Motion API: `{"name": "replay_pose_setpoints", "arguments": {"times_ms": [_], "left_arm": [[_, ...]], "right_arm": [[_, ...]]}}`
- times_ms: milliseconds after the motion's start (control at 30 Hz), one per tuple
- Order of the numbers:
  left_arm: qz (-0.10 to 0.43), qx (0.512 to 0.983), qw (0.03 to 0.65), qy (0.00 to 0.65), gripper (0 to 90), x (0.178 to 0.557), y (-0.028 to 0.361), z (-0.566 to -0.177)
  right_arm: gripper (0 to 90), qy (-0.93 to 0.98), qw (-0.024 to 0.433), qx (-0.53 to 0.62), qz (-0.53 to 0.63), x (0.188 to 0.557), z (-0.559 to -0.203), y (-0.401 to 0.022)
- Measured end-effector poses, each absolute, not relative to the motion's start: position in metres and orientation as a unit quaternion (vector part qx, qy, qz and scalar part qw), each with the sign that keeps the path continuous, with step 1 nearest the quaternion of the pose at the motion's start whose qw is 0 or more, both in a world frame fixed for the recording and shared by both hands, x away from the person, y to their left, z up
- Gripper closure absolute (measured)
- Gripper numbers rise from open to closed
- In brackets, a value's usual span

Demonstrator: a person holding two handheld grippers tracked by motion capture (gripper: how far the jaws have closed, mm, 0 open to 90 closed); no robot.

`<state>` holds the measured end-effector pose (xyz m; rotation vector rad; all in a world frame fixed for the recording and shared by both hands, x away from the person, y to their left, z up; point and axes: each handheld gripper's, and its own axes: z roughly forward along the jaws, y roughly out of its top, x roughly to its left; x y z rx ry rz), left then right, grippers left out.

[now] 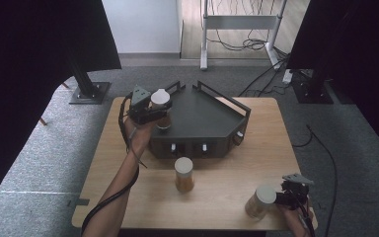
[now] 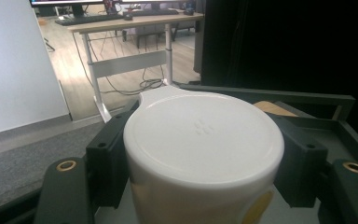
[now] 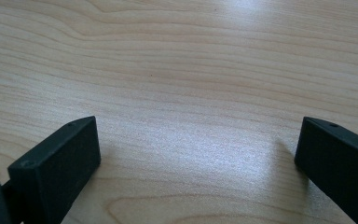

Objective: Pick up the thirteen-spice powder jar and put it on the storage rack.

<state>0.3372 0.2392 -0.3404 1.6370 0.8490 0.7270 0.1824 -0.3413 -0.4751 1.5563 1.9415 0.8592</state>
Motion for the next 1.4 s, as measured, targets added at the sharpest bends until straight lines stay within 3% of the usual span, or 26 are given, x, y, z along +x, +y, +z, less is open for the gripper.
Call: {"name": "replay_pose_setpoints", "arguments": {"times_ms": [933,1233,1400], "left_arm": [[0.300,0.686,0.557,0.358,30.2,0.339,0.244,-0.353],[0.310,0.683,0.558,0.355,11.1,0.338,0.247,-0.348],[0.309,0.683,0.558,0.356,8.4,0.339,0.249,-0.351]], "right_arm": [[0.0,0.714,0.252,0.572,0.316,0.182,-0.475,-0.341],[0.0,0.714,0.252,0.572,0.316,0.182,-0.475,-0.341],[0.0,0.714,0.252,0.572,0.316,0.182,-0.475,-0.341]]}}
